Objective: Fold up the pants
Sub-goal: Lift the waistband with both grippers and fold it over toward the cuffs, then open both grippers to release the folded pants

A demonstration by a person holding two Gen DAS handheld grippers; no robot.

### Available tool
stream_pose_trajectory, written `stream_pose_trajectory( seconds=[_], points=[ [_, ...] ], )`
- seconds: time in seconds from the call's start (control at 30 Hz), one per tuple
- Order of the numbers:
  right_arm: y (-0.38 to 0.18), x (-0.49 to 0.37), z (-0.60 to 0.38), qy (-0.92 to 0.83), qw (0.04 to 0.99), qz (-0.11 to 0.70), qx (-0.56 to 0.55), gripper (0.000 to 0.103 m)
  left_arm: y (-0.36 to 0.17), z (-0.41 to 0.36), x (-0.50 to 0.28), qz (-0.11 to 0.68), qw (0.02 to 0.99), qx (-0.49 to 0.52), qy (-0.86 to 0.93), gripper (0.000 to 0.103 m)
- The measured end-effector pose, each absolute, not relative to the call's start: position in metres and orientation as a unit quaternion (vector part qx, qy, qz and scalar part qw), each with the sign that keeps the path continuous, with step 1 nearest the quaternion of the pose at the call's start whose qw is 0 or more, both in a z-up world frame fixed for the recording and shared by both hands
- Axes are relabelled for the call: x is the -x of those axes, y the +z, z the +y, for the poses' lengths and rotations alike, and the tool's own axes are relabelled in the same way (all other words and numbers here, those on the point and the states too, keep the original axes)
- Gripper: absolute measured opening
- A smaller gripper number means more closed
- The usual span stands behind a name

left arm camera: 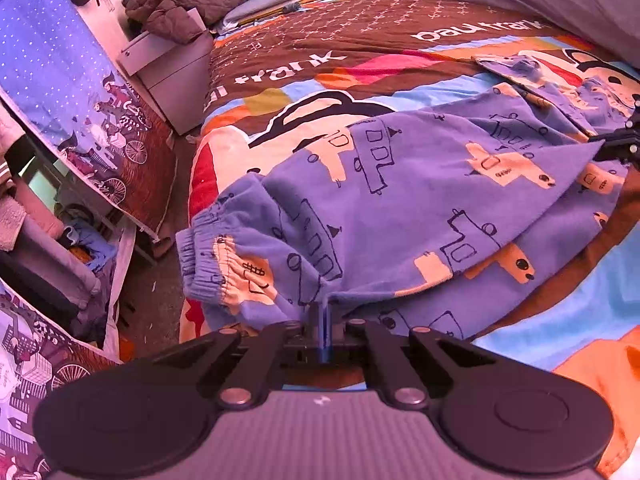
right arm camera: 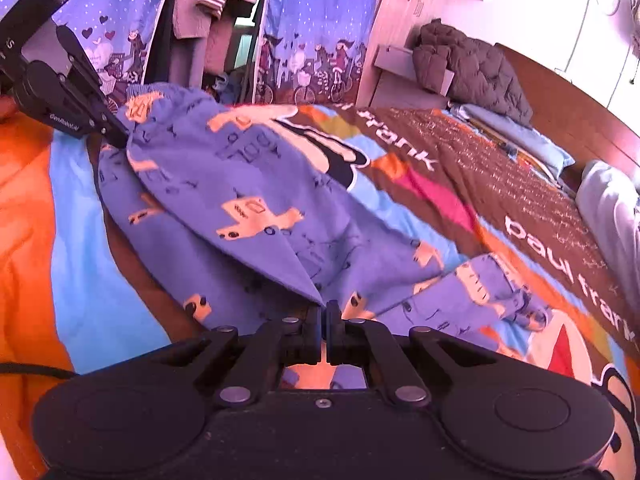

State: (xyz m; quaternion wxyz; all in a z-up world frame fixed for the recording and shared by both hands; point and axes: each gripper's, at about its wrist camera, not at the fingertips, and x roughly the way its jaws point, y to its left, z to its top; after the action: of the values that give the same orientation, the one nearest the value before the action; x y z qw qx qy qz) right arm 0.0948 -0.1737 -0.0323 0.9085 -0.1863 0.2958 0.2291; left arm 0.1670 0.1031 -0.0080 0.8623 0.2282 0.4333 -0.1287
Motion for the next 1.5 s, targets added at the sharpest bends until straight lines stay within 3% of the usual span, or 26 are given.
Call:
stream_pose_trajectory(
  seconds=[0.37,0.63,0.67,0.73,0.77,0.8,0.87,0.97,1.0,1.03,1.07,1.23,1.4,1.5],
  points=[
    [-0.022,-0.079,-0.184,0.237,0.903,0.299,0.197,0.0,-0.006,0.087,-0.151,0.433,0.836,-0.3,-0.156,0.001],
    [-0.044,-0.081,-0.184,0.247,0.885,0.349,0.183,0.003,-0.02,0.096,-0.156,0.464,0.834,-0.246,-0.169,0.002],
    [-0.046,-0.082,-0.184,0.247,0.884,0.352,0.182,0.005,-0.019,0.097,-0.156,0.464,0.836,-0.24,-0.17,0.008],
    [-0.043,-0.083,-0.187,0.25,0.887,0.35,0.171,0.016,-0.013,0.1,-0.156,0.466,0.838,-0.219,-0.179,0.025],
    [-0.042,-0.083,-0.189,0.25,0.888,0.351,0.162,0.022,-0.009,0.101,-0.155,0.466,0.841,-0.203,-0.186,0.045],
    [-0.04,-0.082,-0.192,0.249,0.89,0.352,0.149,0.034,-0.005,0.1,-0.152,0.464,0.844,-0.192,-0.19,0.057],
    [-0.035,-0.079,-0.203,0.241,0.896,0.351,0.124,0.049,0.003,0.097,-0.146,0.452,0.852,-0.175,-0.196,0.062],
    [-0.027,-0.07,-0.222,0.202,0.911,0.343,0.111,0.078,0.013,0.079,-0.139,0.428,0.865,-0.164,-0.201,0.085],
    [-0.025,-0.067,-0.229,0.182,0.917,0.339,0.108,0.093,0.016,0.071,-0.136,0.414,0.873,-0.16,-0.202,0.093],
    [-0.024,-0.063,-0.237,0.159,0.923,0.334,0.106,0.102,0.018,0.061,-0.134,0.4,0.878,-0.16,-0.207,0.097],
    [-0.023,-0.059,-0.246,0.138,0.929,0.328,0.105,0.102,0.02,0.049,-0.132,0.387,0.881,-0.165,-0.216,0.102],
    [-0.024,-0.045,-0.289,0.048,0.935,0.342,0.079,0.102,0.014,-0.024,-0.132,0.339,0.881,-0.194,-0.268,0.103],
    [-0.031,-0.036,-0.335,-0.002,0.936,0.353,-0.005,0.102,-0.003,-0.083,-0.143,0.348,0.872,-0.123,-0.322,0.102],
    [-0.035,-0.033,-0.352,-0.022,0.936,0.35,-0.033,0.102,-0.014,-0.105,-0.151,0.365,0.861,-0.073,-0.347,0.09]
  ],
)
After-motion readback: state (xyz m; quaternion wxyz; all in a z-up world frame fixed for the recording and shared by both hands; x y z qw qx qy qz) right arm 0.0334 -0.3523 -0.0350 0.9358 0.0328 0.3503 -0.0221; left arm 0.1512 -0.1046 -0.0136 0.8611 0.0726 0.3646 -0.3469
